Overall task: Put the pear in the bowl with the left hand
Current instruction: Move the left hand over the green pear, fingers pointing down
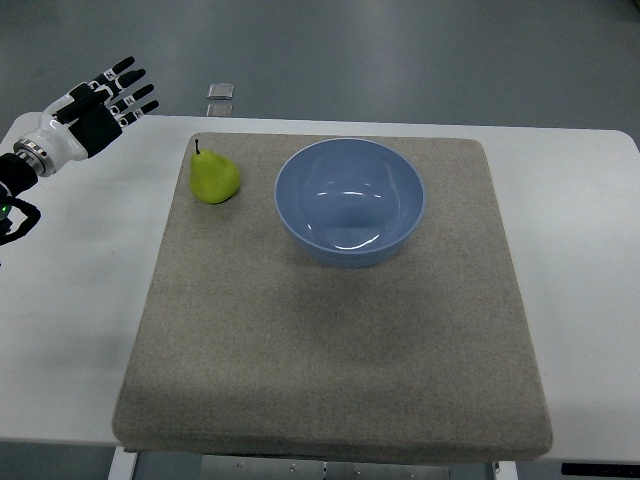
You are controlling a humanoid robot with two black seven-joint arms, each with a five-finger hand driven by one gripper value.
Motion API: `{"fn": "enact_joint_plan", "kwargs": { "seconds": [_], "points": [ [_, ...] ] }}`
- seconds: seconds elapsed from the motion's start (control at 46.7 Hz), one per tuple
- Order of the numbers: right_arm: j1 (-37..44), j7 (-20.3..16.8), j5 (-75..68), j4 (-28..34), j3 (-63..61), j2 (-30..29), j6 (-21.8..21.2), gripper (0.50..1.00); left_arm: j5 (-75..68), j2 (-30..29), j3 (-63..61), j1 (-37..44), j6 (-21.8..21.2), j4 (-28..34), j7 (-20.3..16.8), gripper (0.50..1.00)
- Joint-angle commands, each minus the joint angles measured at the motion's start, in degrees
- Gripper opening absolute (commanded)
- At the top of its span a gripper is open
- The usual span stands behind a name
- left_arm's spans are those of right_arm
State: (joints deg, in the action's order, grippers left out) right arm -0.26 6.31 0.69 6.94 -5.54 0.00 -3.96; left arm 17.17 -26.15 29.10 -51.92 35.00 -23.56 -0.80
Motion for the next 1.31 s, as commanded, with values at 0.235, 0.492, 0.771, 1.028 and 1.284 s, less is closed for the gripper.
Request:
{"fn": "enact_joint_plan", "kwargs": {
  "seconds": [0.235, 0.492, 0.771, 1.028, 1.284],
  "points": [
    [0.0, 0.02, 0.01, 0.0, 0.0, 0.0, 0.0, 0.926, -0.56, 0.66, -0.62, -0.38, 0.0, -0.08, 0.01, 0.996],
    [0.0, -0.07, 0.01, 0.0, 0.0, 0.0, 0.0, 0.926, -4.15, -0.04, -0.88, -1.25, 0.0, -0.26, -0.43, 0.994],
    [0.0, -0.07, 0.01, 0.0, 0.0, 0.0, 0.0, 0.926, -35.16, -3.3, -0.36, -7.49, 0.0, -0.96, -8.07, 0.994],
    [0.0, -0.07, 0.01, 0.0, 0.0, 0.0, 0.0, 0.926, -67.78, -6.55, -0.88, -11.36, 0.0, -8.17, -17.65, 0.994],
    [0.0, -0.07, 0.01, 0.0, 0.0, 0.0, 0.0, 0.926, -85.54, -6.55, -6.67, -12.33, -3.96, -13.09, -21.7, 0.994]
  ]
}}
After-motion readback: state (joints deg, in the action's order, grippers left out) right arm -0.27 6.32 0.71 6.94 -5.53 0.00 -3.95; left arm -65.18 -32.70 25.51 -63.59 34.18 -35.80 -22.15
